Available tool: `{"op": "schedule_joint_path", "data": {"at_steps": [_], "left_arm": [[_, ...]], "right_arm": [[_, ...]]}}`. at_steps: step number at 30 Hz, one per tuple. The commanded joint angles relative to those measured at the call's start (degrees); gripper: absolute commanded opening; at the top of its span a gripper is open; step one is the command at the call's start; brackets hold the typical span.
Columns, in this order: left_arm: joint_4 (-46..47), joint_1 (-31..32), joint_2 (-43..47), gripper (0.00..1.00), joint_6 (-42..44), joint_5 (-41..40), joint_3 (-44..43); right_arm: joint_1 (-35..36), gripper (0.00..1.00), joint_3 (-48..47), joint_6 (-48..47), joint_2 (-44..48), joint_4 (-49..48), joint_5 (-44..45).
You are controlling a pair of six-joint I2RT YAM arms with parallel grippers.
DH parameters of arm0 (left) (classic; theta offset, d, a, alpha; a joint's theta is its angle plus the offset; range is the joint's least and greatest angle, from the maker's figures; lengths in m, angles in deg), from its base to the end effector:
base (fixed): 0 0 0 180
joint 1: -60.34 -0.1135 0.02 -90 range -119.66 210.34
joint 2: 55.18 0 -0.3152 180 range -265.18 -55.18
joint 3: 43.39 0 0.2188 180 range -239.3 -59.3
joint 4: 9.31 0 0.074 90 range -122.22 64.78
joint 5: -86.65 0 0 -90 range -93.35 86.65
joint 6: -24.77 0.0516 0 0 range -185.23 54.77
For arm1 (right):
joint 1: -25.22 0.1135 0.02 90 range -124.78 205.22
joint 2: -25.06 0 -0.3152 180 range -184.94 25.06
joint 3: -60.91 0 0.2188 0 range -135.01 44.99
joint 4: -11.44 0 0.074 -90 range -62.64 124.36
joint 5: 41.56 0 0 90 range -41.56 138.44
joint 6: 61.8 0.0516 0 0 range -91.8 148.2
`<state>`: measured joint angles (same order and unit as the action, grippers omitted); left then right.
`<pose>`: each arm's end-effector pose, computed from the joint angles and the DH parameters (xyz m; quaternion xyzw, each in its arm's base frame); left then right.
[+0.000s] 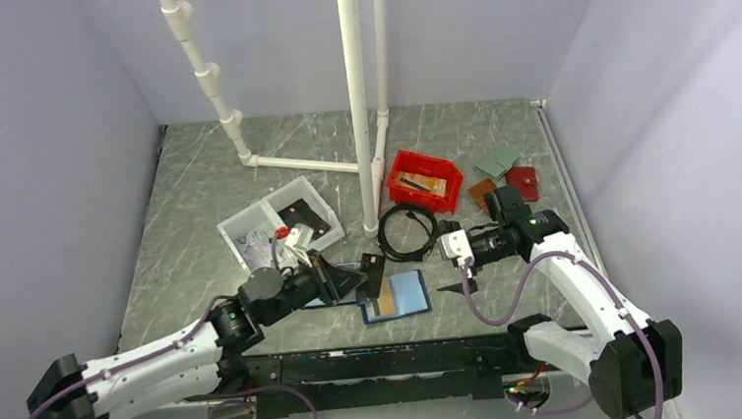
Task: Take the credit cards out of the card holder
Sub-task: Place the credit card in the storage box.
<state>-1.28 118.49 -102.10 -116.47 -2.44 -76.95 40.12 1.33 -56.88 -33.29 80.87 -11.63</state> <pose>0.0746 -0.1216 0.2815 0.0499 0.7375 -0.5530 0.3844 0.0952 0.0716 0.2939 -0.7120 0.4741 0.3081 0.4165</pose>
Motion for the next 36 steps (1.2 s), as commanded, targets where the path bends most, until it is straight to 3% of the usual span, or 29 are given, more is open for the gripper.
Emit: {"op": "schedule_joint_path", "data": {"at_steps": [1, 9, 18, 36], "left_arm": [[-8.11, 0.03, 9.03, 0.00, 7.98, -4.92, 0.28], [-18.26, 0.03, 18.97, 0.00, 8.92, -10.03, 1.39], [-25.56, 0.00, 21.96, 0.00, 11.00, -13.78, -0.04], [-29.38, -0.05, 24.82, 0.00, 15.43, -22.51, -1.23]], "right_arm": [[-0.37, 1.00, -1.34, 1.05, -0.37, -0.94, -1.98], [-0.48, 1.00, -1.01, 2.08, -1.35, -1.93, -1.47], [-0.48, 1.00, -0.81, 2.63, -2.45, -2.61, -0.94], [-0.48, 1.00, -0.70, 2.99, -3.80, -3.14, -0.22]]}}
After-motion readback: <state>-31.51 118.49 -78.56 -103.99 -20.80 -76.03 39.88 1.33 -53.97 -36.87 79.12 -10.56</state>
